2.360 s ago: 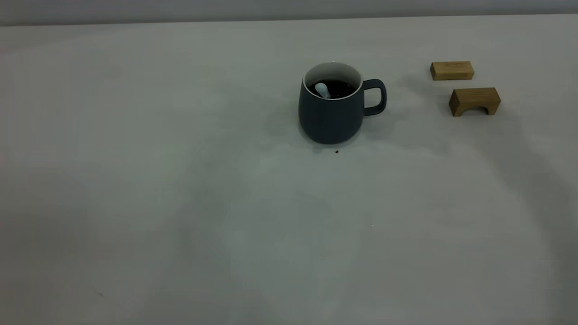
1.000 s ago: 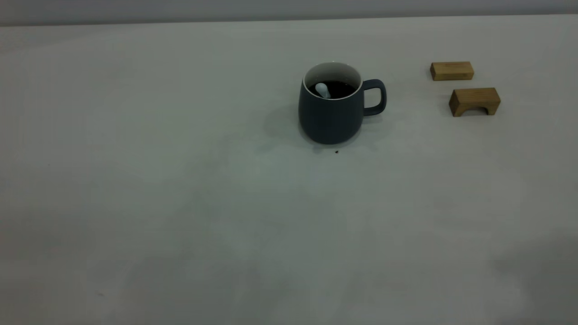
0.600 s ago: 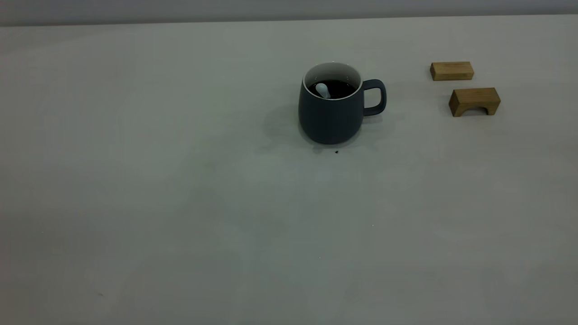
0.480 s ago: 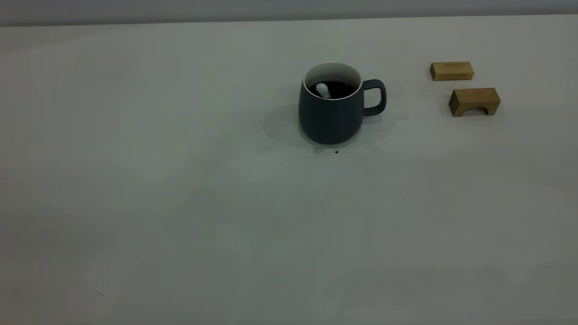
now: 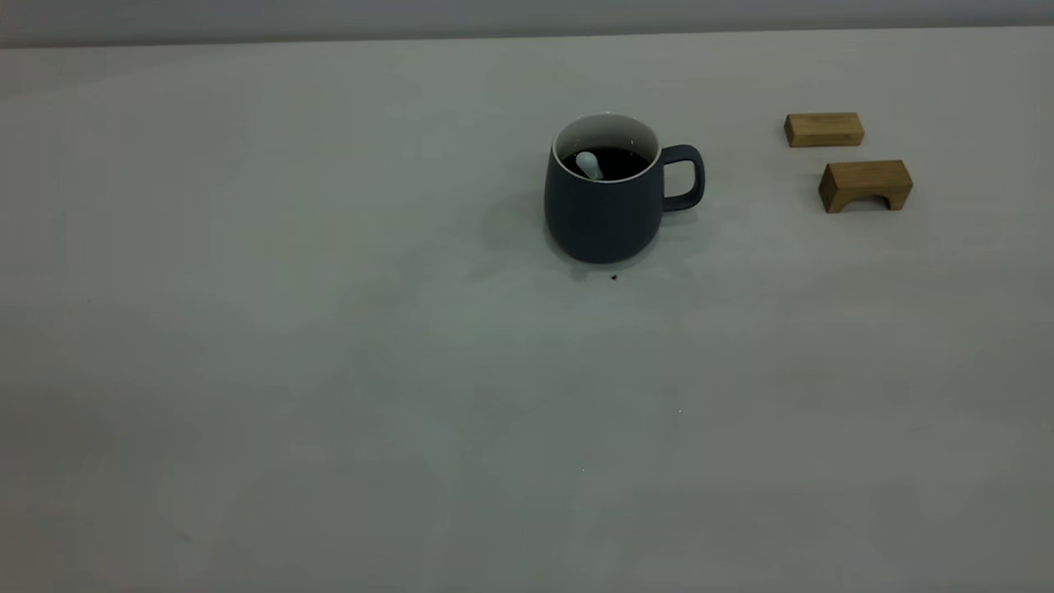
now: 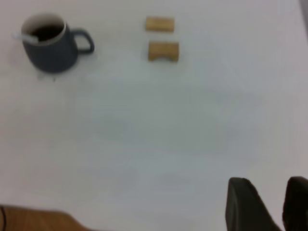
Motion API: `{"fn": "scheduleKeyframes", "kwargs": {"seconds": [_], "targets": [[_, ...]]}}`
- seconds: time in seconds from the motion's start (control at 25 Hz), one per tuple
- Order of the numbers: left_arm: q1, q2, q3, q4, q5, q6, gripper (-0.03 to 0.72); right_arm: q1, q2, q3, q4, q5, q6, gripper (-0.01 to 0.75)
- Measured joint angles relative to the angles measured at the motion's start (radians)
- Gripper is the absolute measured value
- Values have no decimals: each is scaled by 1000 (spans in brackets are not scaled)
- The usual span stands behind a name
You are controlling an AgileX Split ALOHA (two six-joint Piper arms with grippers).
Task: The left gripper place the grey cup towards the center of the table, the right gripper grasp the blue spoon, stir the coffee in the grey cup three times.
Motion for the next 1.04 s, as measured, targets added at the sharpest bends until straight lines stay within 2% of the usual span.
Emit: {"fn": "scheduleKeyframes", "kwargs": {"seconds": [0.24, 1.04], "targets": [[0, 0, 0, 0, 0, 0, 585, 0, -34, 48, 31, -47, 9, 236], [0, 0, 0, 0, 0, 0, 585, 0, -35, 48, 31, -50, 10, 237]]}}
